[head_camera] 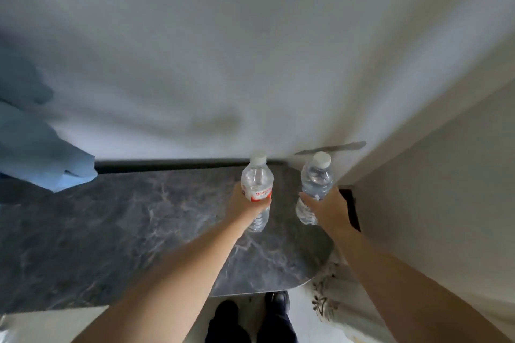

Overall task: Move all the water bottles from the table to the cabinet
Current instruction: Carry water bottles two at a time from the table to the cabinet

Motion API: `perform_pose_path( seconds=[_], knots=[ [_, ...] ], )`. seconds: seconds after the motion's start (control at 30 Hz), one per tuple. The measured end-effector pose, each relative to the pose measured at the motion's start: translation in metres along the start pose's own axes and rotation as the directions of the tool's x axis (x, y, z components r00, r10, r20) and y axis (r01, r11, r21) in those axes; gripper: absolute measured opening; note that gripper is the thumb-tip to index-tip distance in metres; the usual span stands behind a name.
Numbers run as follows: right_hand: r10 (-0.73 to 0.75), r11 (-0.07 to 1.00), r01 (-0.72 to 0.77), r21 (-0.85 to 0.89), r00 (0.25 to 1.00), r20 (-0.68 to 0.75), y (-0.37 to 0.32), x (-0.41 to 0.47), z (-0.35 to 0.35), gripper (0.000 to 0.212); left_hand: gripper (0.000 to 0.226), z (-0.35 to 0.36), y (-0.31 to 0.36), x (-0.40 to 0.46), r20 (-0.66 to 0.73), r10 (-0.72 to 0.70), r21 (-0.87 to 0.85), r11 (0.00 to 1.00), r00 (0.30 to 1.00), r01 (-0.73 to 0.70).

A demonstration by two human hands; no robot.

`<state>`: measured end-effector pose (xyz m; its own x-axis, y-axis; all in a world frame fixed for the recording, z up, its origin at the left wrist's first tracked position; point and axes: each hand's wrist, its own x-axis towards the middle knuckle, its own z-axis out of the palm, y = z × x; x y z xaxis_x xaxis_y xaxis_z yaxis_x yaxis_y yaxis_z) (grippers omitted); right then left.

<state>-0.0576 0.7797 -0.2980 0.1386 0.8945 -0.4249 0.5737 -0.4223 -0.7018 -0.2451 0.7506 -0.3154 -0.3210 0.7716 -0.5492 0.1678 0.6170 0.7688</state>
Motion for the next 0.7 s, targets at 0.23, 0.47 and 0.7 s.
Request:
perform_pose_path(
  seconds=[0.23, 0.47, 0.7],
  knots=[
    [-0.077, 0.985, 0.084, 0.148, 0.996, -0.054, 0.017, 0.104, 0.059, 0.060, 0.058, 0.047, -0.014, 0.095, -0.096, 0.127, -0.129, 0.982, 0.987, -0.139],
    [-0.108, 0.971, 0.114, 0.211, 0.993, -0.041, 0.039, 0.158, 0.109, 0.067, 0.059, 0.065, -0.040, 0.156, -0.189, 0.162, -0.167, 0.967, 0.969, -0.194],
    [-0.116, 0.973, 0.122, 0.197, 0.992, -0.043, 0.052, 0.174, 0.117, 0.068, 0.062, 0.075, -0.062, 0.172, -0.153, 0.230, -0.109, 0.963, 0.961, -0.247]
  ],
)
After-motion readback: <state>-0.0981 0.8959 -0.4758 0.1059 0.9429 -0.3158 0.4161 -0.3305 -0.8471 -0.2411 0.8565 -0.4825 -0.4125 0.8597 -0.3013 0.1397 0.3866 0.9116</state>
